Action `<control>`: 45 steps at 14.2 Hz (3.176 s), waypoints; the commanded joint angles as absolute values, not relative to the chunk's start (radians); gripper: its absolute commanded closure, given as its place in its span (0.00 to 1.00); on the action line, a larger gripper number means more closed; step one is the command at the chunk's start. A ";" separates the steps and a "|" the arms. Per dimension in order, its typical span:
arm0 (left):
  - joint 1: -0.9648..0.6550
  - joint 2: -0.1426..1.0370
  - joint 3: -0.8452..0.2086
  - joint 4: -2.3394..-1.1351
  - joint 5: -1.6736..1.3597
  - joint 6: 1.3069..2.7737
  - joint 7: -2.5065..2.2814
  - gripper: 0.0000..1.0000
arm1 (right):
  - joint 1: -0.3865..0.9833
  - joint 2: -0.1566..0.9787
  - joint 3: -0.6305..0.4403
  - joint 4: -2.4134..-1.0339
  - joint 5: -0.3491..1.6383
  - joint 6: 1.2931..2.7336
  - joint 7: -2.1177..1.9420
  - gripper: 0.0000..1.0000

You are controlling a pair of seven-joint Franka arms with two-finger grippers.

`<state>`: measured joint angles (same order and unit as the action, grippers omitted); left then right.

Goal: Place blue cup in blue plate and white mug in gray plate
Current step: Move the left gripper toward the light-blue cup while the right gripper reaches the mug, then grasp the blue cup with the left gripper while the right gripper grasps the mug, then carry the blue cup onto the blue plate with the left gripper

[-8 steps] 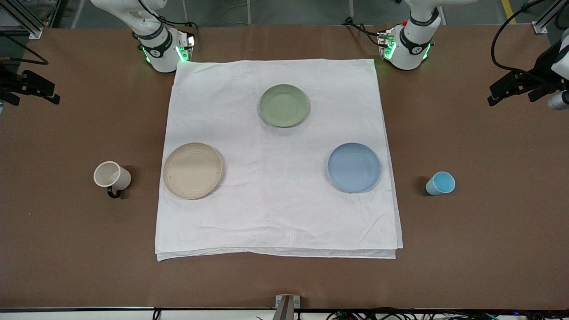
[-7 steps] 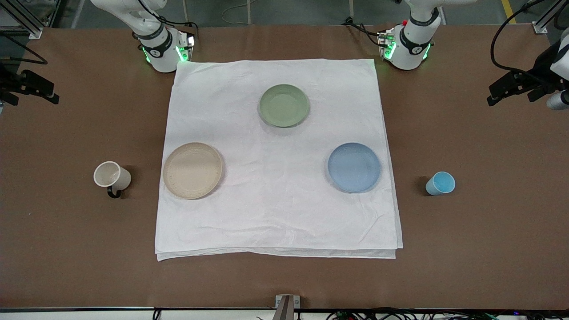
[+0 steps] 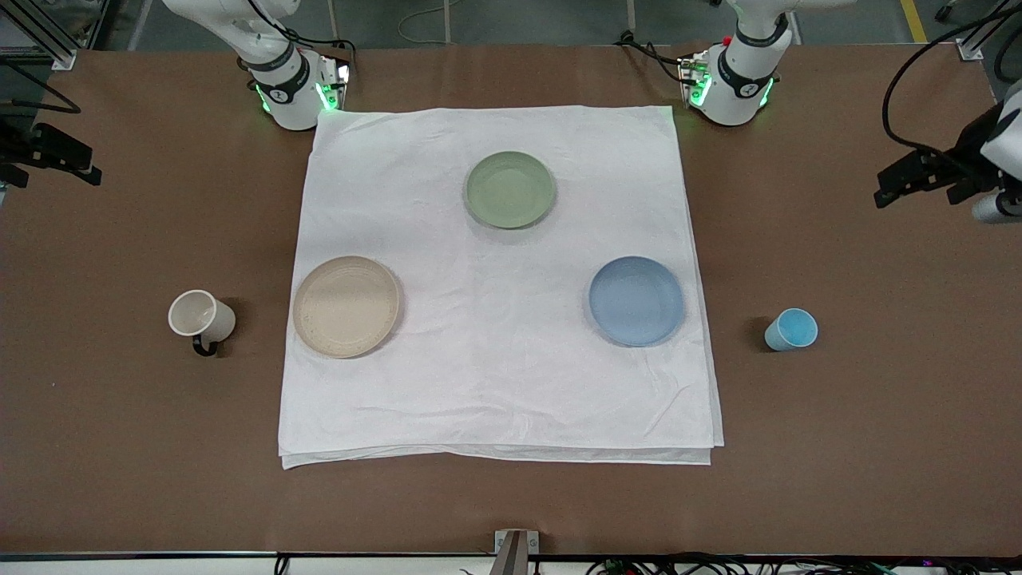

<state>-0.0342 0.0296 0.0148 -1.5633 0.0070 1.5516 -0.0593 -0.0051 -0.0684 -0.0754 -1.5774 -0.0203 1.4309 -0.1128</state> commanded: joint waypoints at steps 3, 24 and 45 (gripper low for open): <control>0.000 0.222 0.014 -1.564 0.061 1.745 -0.038 0.00 | -0.008 -0.086 -0.068 -1.577 -0.023 1.425 -0.123 0.00; 0.074 0.491 0.009 -1.870 0.069 2.243 -0.025 0.74 | -0.120 0.320 -0.075 -1.571 -0.025 1.761 -0.130 0.00; 0.052 0.356 -0.392 -1.899 0.057 2.109 -0.523 1.00 | -0.100 0.521 -0.051 -1.876 -0.021 2.335 -0.196 0.12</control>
